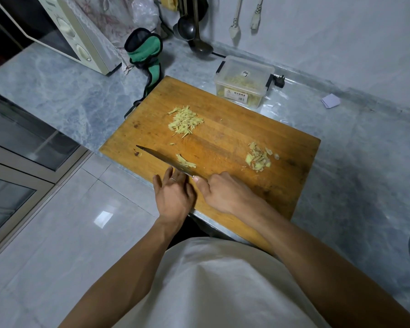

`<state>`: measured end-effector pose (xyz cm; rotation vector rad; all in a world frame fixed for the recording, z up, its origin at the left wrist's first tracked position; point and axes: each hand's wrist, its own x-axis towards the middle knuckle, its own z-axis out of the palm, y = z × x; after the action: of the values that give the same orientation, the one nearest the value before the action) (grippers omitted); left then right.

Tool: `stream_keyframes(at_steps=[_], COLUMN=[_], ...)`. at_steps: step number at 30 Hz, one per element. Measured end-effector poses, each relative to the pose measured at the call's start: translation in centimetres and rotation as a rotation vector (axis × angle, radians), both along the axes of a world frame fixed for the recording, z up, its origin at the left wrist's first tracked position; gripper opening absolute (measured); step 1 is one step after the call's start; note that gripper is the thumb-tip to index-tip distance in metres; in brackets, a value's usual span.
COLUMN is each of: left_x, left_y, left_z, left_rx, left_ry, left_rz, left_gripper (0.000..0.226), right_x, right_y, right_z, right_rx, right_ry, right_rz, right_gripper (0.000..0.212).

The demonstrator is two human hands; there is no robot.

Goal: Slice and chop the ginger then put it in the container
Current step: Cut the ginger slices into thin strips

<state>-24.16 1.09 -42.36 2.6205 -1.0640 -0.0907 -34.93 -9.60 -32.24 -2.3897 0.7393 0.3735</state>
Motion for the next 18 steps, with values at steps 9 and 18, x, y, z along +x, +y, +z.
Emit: stream_keyframes(at_steps=[9, 18], left_x=[0.9, 3.5], left_y=[0.7, 1.6], left_z=[0.2, 0.8], left_rx=[-0.034, -0.049], left_ry=[0.004, -0.167], left_rz=[-0.057, -0.329], left_gripper=[0.026, 0.025], right_x=[0.9, 0.8], right_y=[0.3, -0.4], right_z=[-0.4, -0.6], right_rx=[0.037, 0.107], right_ry=[-0.043, -0.052], right_rz=[-0.020, -0.058], right_gripper=[0.065, 0.063])
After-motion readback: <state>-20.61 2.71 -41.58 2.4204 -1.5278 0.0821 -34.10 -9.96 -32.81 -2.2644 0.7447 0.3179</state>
